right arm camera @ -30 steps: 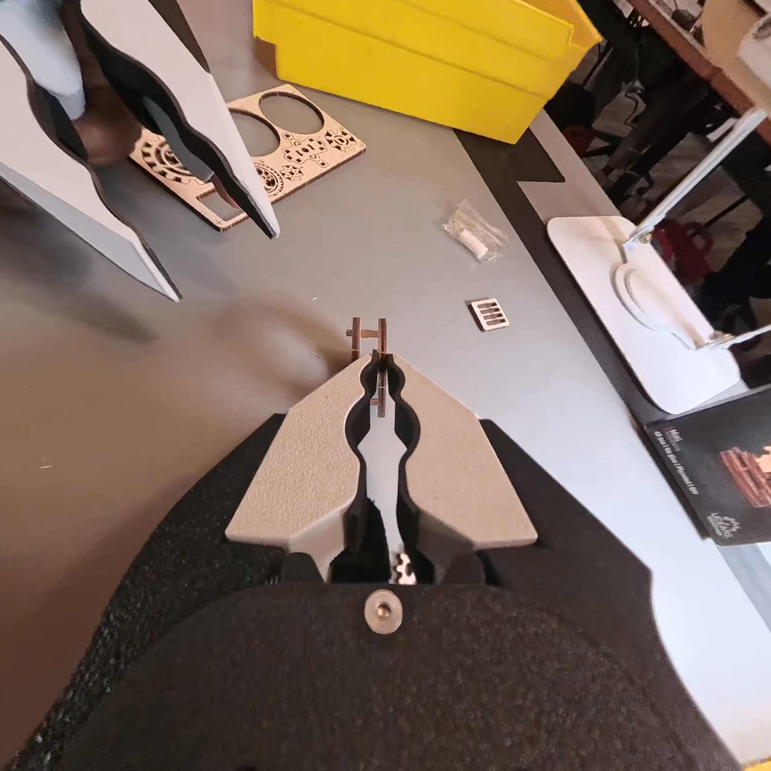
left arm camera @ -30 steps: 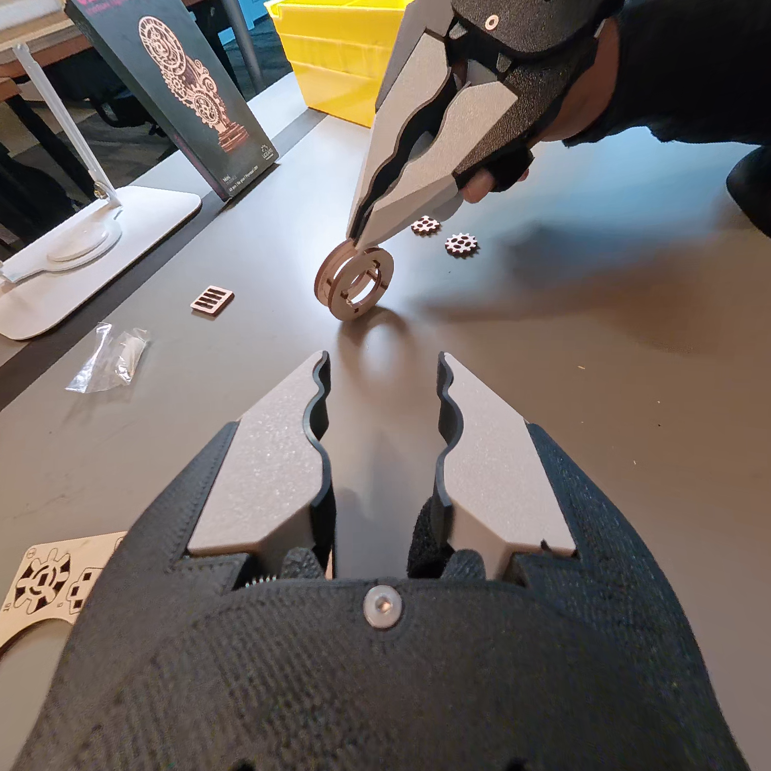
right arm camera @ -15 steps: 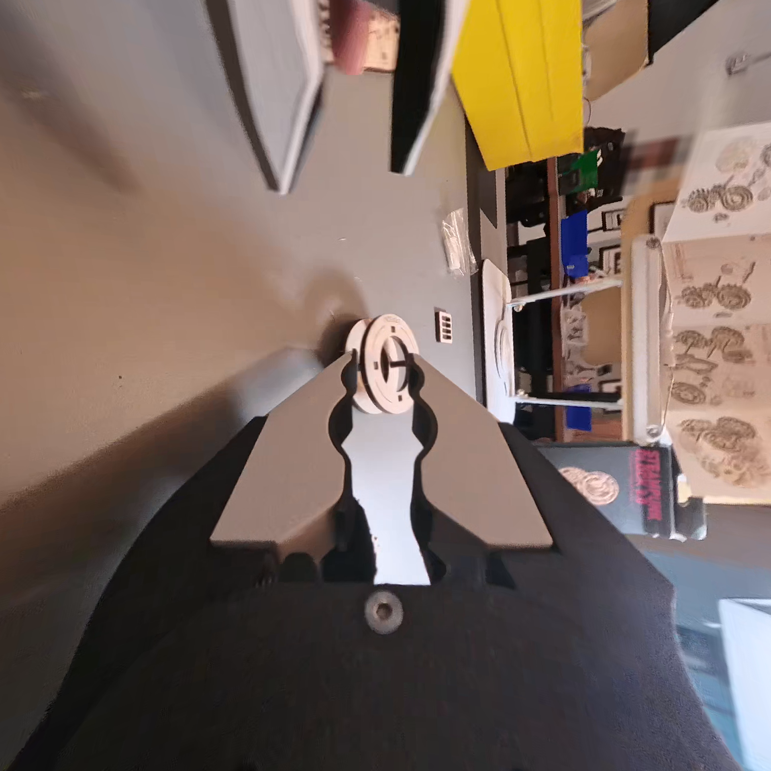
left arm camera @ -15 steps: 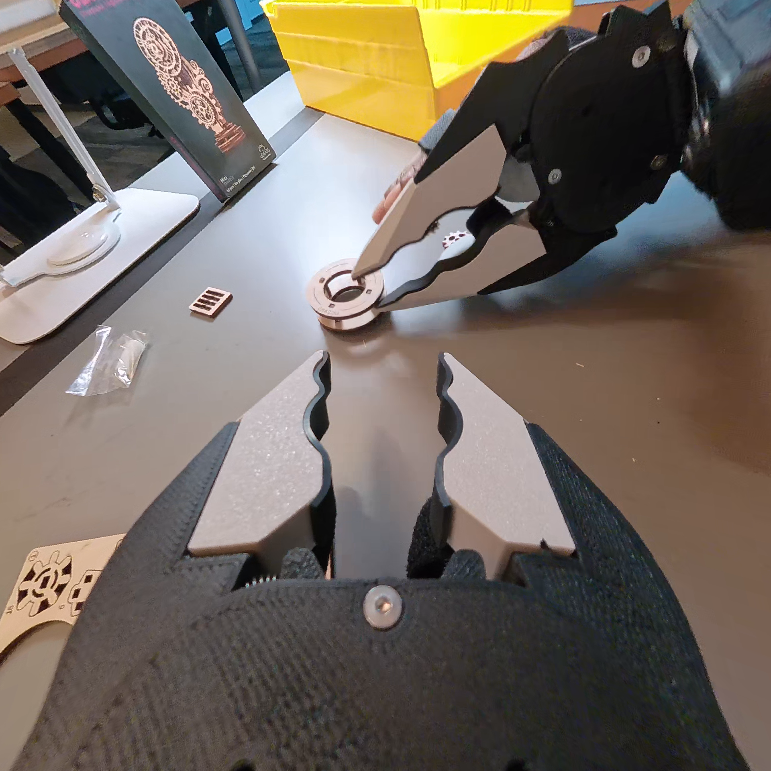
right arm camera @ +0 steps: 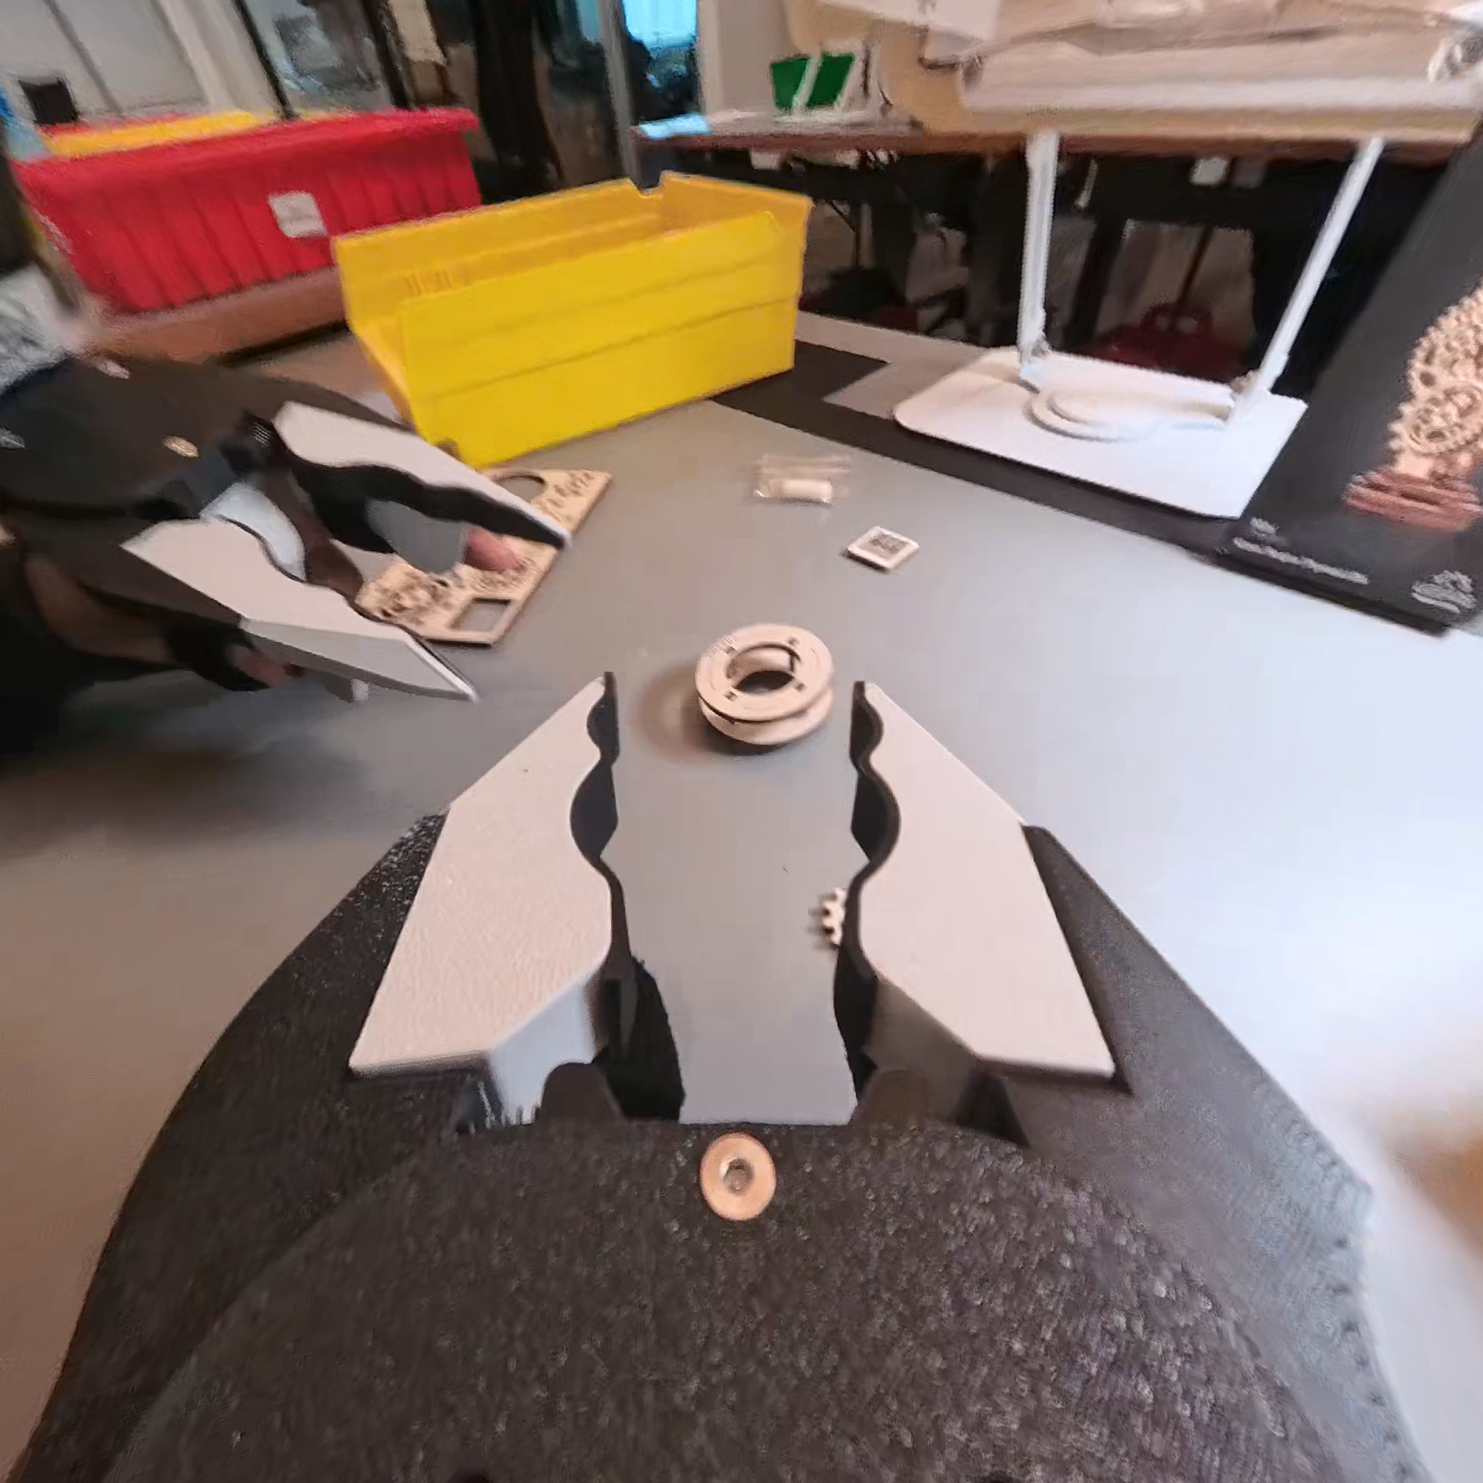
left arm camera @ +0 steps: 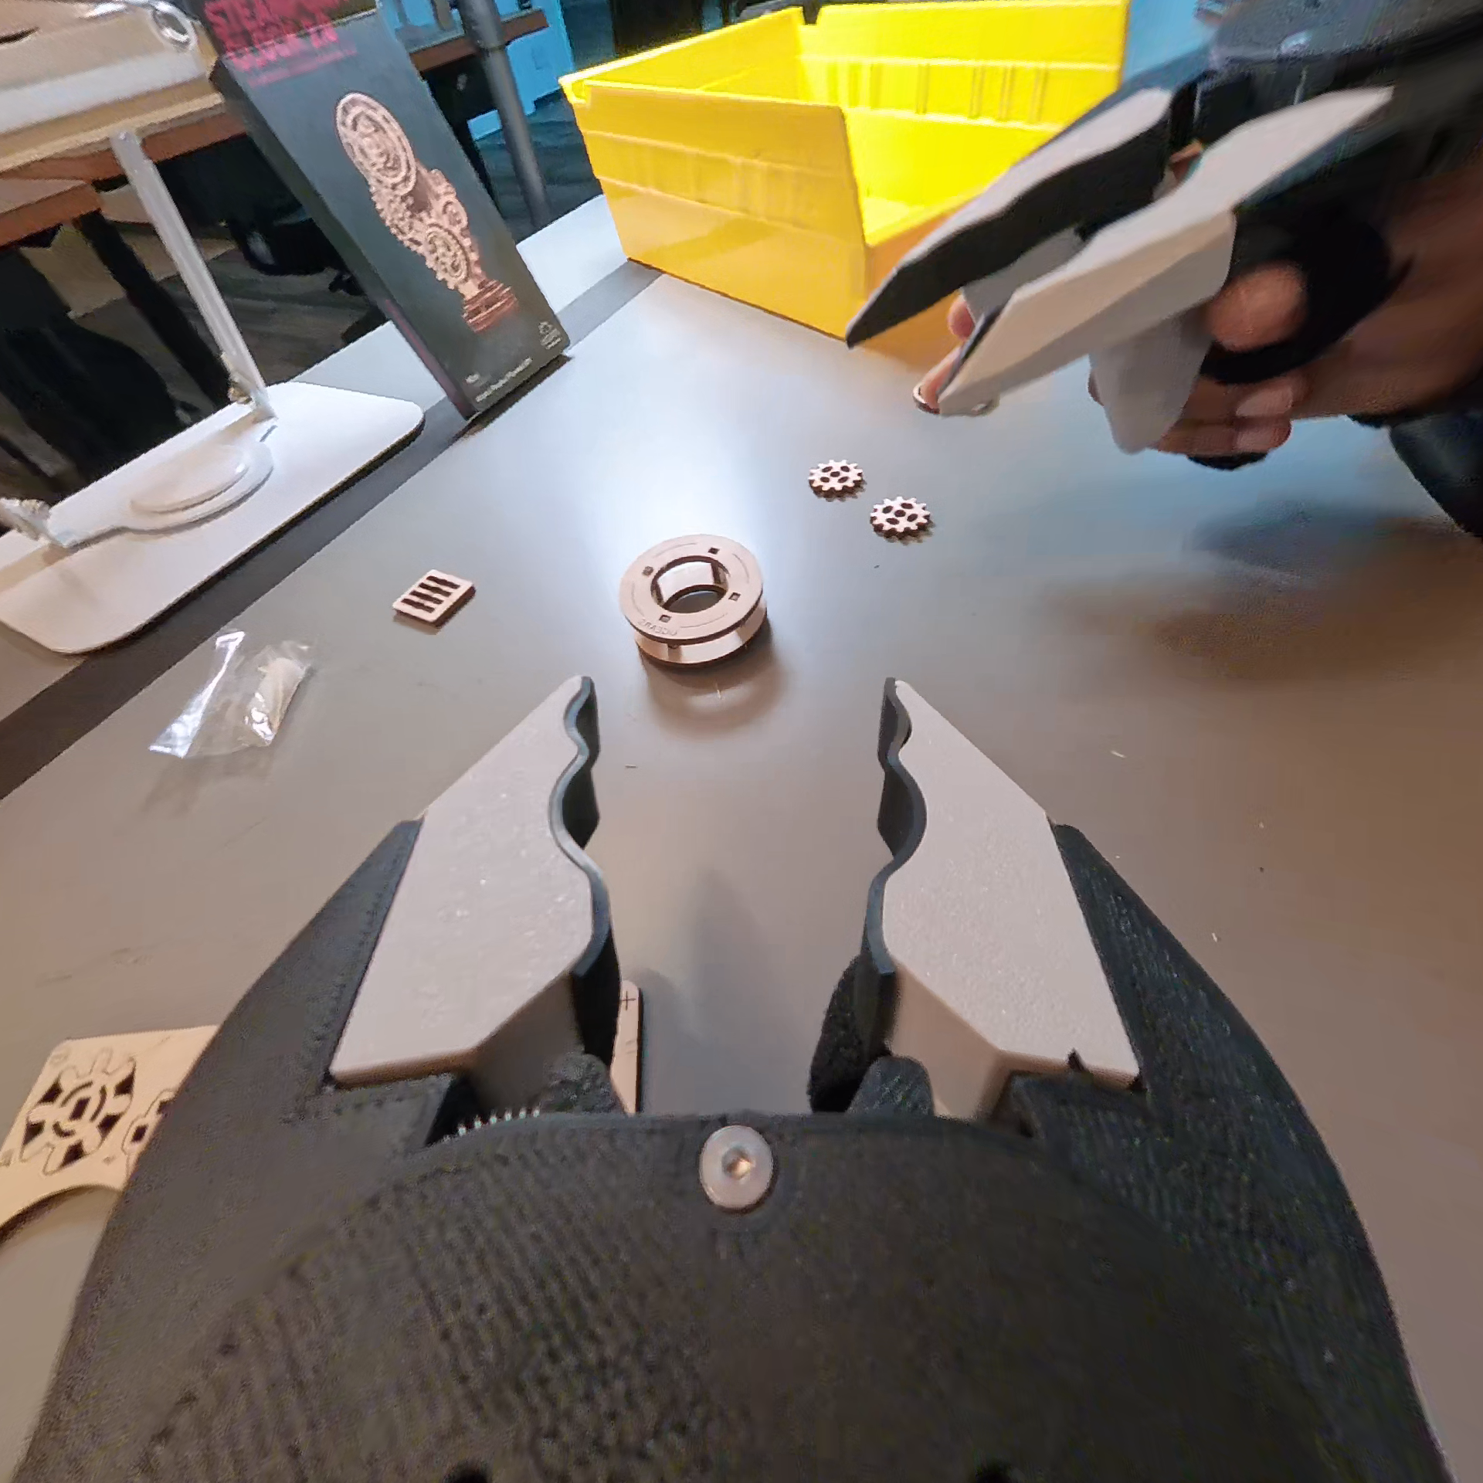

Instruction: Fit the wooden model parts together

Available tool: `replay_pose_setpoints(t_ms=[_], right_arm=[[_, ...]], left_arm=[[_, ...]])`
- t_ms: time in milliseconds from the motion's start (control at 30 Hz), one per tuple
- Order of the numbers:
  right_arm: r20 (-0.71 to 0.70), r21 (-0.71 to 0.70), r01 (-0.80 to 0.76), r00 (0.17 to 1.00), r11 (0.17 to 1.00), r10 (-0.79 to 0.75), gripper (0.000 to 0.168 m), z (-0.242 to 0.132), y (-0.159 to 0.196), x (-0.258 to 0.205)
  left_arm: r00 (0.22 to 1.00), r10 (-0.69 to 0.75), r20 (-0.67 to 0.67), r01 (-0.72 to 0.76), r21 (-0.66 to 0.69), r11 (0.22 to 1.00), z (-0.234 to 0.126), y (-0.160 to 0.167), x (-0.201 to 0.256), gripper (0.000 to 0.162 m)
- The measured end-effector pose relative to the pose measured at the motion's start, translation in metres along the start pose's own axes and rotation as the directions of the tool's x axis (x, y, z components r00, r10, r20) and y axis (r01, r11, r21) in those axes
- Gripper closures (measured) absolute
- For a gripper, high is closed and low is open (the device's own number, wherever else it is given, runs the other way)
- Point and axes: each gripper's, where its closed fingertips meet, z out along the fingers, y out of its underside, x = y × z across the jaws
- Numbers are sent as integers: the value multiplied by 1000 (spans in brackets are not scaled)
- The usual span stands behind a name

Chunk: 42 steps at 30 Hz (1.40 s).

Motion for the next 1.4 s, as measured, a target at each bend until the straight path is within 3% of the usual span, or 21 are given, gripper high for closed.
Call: replay_pose_setpoints(t_ms=[233, 467, 600, 733, 967, 1100, 1167, 1400], right_arm=[[-38, -124, 62, 997, 990, -67, 104, 7, 24, 4], [-29, -151, 86, 995, 985, -91, 101, 2, 26, 0], [9, -149, 70, 998, 986, -70, 101, 6, 31, -6], [-10, -170, 115, 993, 979, -118, 100, 10, 35, -6], [-72, -146, 176, 980, 974, -188, 91, -32, 3, -9], [-139, -159, 204, 964, 966, -227, 90, -63, 18, -5], [-125, -86, 221, 965, 971, -231, 89, -68, 24, -5], [-108, -97, 113, 986, 989, -124, 91, -58, 37, 13]], left_arm=[[986, -140, 93, 146, -60, 987, -4, -1, -2, 67], [966, -202, 161, 205, 0, 979, -28, -26, 12, 54], [924, -295, 245, 287, 71, 955, -46, -21, 7, 47], [908, -342, 243, 331, 87, 940, -39, -7, 9, 53], [940, -182, 290, 205, -51, 977, -35, 23, 4, 60], [938, -211, 276, 235, -57, 970, -49, 17, 5, 60], [939, -217, 266, 243, -72, 967, -54, 16, 7, 60], [948, -185, 259, 205, -53, 977, -51, 12, 12, 65]])
